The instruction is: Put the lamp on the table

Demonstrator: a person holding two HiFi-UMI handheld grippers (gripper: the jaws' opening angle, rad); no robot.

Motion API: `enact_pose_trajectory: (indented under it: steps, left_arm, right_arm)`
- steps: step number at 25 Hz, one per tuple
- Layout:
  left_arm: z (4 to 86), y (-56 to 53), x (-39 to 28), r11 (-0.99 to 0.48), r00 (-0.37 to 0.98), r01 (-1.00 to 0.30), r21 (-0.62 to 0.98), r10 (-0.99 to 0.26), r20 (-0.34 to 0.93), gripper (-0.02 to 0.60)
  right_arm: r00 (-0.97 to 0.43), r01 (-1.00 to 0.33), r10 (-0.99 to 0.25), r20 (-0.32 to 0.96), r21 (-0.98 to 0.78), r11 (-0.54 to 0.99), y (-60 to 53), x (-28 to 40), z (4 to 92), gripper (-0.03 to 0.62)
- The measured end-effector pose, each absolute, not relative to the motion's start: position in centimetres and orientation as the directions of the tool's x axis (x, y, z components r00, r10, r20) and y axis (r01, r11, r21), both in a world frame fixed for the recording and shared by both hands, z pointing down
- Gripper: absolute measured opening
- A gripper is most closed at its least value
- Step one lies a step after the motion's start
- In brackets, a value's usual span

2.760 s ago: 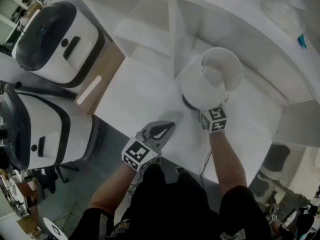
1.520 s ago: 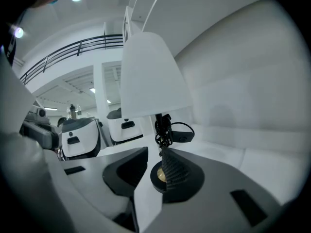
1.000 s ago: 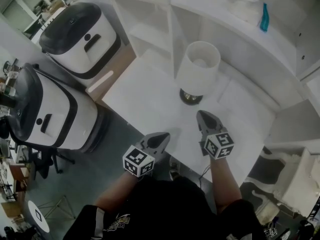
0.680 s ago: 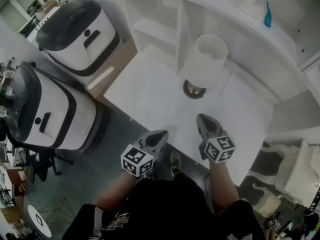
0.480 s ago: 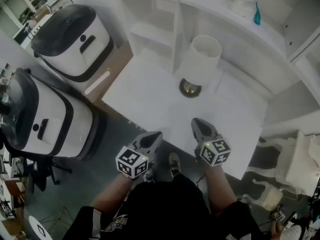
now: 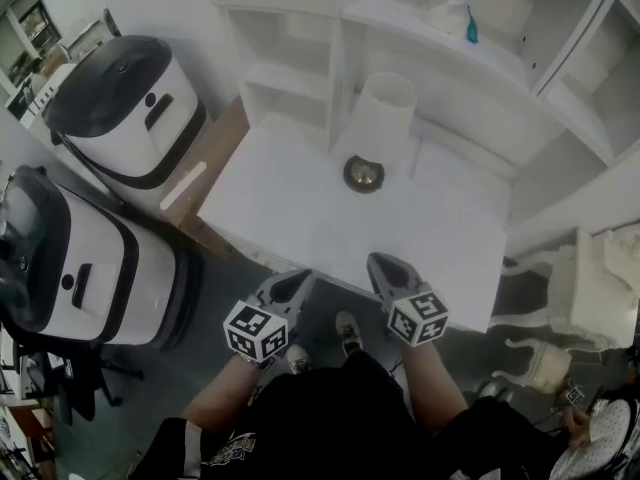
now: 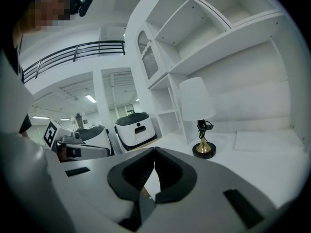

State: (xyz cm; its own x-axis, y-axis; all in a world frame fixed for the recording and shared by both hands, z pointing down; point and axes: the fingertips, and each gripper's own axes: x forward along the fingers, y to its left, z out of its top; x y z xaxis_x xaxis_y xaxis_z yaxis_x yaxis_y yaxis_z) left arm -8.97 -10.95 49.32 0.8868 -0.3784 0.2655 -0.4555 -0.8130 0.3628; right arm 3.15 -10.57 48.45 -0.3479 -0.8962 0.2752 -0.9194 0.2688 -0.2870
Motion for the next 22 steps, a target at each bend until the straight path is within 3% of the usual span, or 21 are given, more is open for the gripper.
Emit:
enact_pose_trajectory:
  steps: [22]
  left_arm:
    - [49.8,-4.6,-14.8,-0.857,0.925,-0.357,0.372,-0.268,0.269,0.006]
  right_arm:
    - [-0.272,-0.941,-0.921,0.279,-0.277,0.194,-2.2,-6.1,48.3,0.026]
